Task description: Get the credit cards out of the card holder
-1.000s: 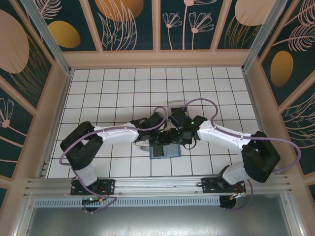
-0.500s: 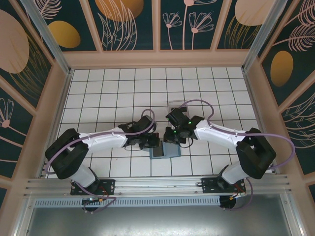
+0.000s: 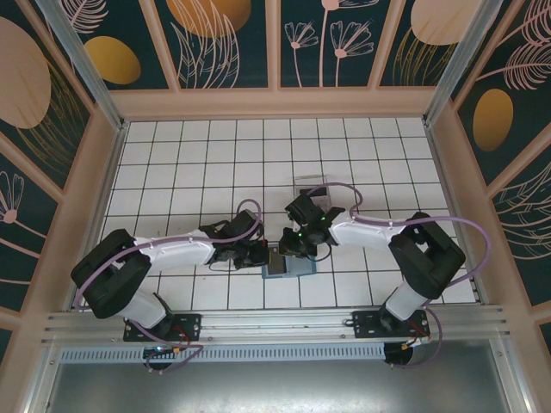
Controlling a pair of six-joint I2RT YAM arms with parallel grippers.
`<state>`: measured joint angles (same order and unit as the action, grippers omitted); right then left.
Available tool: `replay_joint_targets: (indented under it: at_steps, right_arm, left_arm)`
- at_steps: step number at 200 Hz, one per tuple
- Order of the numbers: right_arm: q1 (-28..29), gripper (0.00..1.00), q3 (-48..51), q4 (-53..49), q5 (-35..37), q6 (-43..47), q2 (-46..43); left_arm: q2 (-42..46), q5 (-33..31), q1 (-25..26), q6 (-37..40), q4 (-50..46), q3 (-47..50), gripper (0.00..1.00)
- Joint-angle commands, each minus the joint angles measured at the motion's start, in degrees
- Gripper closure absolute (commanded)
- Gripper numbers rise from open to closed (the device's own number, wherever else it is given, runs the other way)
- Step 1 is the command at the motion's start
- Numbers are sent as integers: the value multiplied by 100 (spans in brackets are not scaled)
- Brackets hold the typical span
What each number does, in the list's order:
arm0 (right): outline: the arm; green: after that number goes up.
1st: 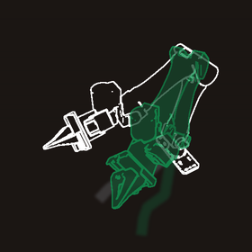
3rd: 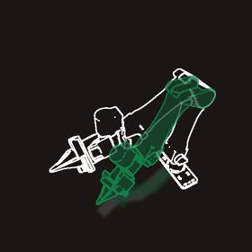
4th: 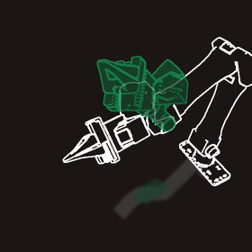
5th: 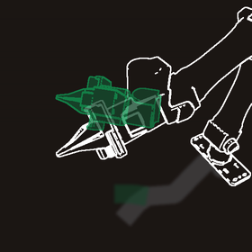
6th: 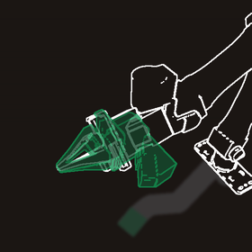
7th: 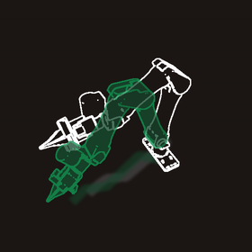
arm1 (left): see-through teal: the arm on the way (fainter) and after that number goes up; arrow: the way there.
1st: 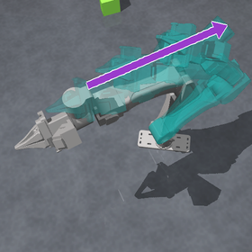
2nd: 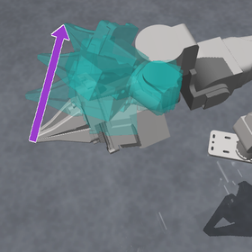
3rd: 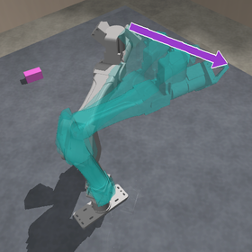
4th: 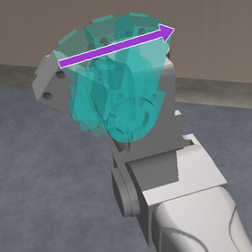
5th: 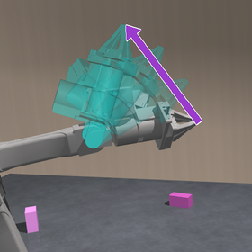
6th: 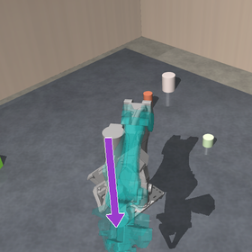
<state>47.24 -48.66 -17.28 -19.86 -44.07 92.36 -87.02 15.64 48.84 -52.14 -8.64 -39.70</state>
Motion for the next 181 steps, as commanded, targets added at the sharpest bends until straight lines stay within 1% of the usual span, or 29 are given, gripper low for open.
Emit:
replay_joint_targets:
  at_steps: [1,64,99,142,181]
  right_arm:
    - [7,82,142,302,-194,-95,79]
    - [4,81,349,546,-318,-111,108]
    - [5,79,366,413,-150,-83,181]
    - [6,77,263,-69,255,-4,52]
    - [6,76,189,-191,326,17,-33]
  left_arm:
    - [-85,5,-26,-46,78,50,100]
    - [-261,-258,-28,75,-250,-41,100]
    - [-296,-274,-25,99,-295,-46,100]
    - [-293,-289,-24,105,-337,-64,100]
    - [-313,-298,-24,116,-364,-117,100]
